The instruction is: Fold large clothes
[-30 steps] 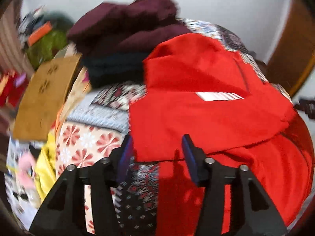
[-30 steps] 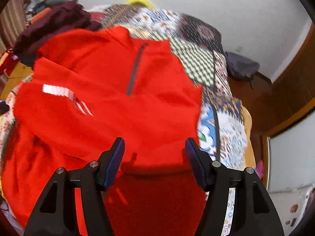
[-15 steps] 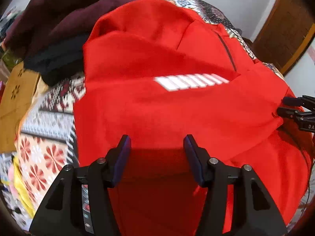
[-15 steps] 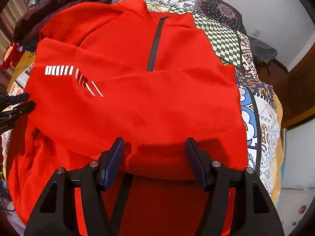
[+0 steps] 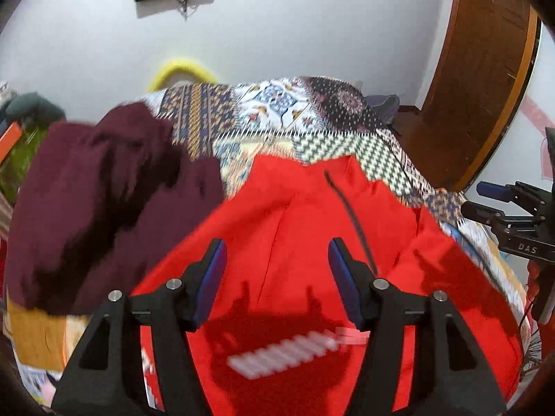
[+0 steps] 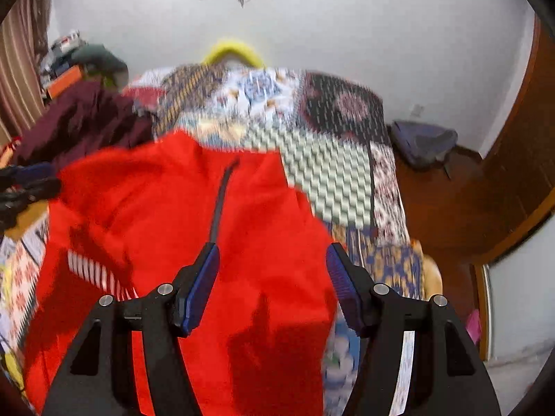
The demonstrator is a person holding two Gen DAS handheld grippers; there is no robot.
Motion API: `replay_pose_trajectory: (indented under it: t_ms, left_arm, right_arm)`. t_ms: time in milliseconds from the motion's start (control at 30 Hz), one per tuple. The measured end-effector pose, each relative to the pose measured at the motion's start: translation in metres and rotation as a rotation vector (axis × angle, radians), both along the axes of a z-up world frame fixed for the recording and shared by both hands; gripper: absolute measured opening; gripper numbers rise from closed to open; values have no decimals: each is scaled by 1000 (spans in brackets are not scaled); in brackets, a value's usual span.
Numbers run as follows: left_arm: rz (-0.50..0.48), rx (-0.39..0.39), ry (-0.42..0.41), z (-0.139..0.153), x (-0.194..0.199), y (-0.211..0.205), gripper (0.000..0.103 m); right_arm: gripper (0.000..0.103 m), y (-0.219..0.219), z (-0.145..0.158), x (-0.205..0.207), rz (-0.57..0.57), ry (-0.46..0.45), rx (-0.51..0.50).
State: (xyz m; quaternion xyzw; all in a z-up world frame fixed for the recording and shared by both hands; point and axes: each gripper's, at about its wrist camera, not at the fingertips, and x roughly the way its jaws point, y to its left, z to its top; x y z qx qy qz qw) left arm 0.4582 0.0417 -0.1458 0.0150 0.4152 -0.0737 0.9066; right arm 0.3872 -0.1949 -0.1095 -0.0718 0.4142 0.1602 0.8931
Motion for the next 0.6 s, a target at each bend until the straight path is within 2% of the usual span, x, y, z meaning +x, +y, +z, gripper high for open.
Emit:
replay_pose_trajectory:
  t_ms: [100, 167, 233, 433, 500, 600]
  left_arm:
    - [-7, -24, 16, -1, 32, -3, 60]
    - [-3, -71, 47, -6, 53, 0, 60]
    - [-5, -115, 82, -14, 73, 3, 60]
    - [11, -135, 178, -52, 128, 1, 60]
    - [30, -168, 213, -67, 145, 5, 60]
    - [59, -202, 247, -86, 166, 9, 60]
  right_arm:
    - [60, 4, 0, 29, 3, -13, 25]
    - [60, 6, -10, 51, 14, 23, 35]
    - [60, 9, -25, 75, 12, 72, 42]
    - [60, 7, -77, 143, -16, 267, 149]
    - [60, 7, -86, 156, -29, 299, 184]
    - [60, 4, -104, 181, -109, 339, 212]
